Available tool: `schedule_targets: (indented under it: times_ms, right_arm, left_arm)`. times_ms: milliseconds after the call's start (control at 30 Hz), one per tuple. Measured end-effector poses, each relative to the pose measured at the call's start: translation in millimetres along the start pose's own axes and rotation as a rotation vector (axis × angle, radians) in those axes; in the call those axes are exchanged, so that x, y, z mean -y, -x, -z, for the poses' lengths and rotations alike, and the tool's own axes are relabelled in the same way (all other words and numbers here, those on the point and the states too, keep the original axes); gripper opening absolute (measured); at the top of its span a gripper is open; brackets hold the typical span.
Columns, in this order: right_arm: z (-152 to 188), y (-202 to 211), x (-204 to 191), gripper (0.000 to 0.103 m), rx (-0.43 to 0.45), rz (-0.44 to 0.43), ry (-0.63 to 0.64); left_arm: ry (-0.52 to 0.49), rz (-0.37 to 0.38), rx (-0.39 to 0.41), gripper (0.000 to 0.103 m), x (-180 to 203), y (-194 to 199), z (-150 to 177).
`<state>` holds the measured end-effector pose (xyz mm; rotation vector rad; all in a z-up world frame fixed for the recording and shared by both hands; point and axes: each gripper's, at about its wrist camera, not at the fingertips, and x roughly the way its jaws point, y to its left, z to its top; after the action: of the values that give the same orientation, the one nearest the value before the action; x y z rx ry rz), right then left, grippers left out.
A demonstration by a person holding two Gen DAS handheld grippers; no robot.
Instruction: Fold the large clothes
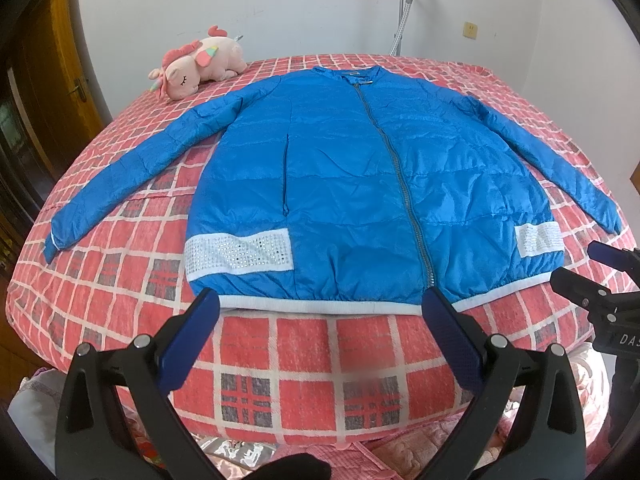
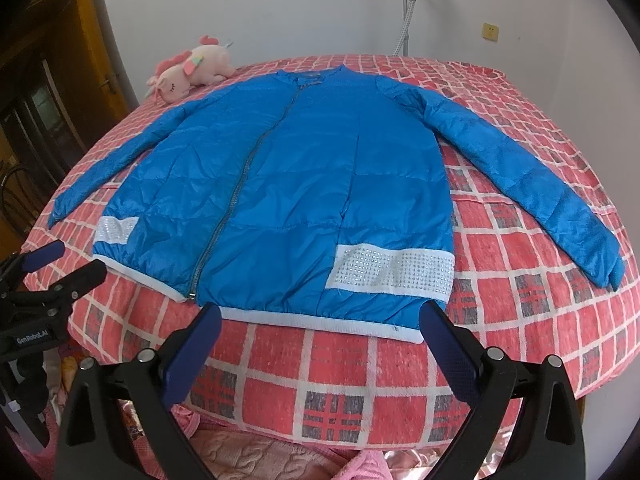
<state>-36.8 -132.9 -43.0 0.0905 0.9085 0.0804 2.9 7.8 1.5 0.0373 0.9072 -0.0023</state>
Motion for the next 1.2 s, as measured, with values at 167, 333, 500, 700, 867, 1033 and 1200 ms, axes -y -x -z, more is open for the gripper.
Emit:
schedule_targets:
  times_ms: [167,333,500,700,867,1033,1200]
  right_arm:
    - [-4.1,-7.2,4.2,0.099,-0.005,-0.01,-0.006]
    - [-12.5,-13.9,28.1,0.099,0.022,-0.004,-0.044]
    - [-25.9,-25.5,84.7,0.099,0.078,0.103,-0.156]
    - [-37.0,-31.5,184.5,0.099,0.057,0.188,-0.346]
    - [-32.0,-18.5,275.7,0.099,0.034,0.223,-0.555]
    - [-11.5,-12.5,351.4,0.099,-0.03,0.256,-0.741]
    - [0.2,-23.2,389.7,0.099,-0.074,0.25,-0.812]
  left_arm:
    - [-0.008,-0.008,-0.01,0.1,2.0,-5.5,-6.0]
    - [-0.031,0.008,-0.012,0.1,6.9,-21.3,-20.6]
    - [-0.038,0.102,-0.091,0.1,11.7,-65.7,-56.6]
    - [-0.032,0.088,-0.118,0.099,28.5,-120.2,-121.9]
    - [-0.085,0.117,-0.083,0.1,58.2,-156.7,-174.7]
    - [-0.089,0.13,-0.095,0.1,76.8,-185.8,-201.4]
    - [-0.055,0.162,-0.15,0.1,76.0,-212.9,-204.2]
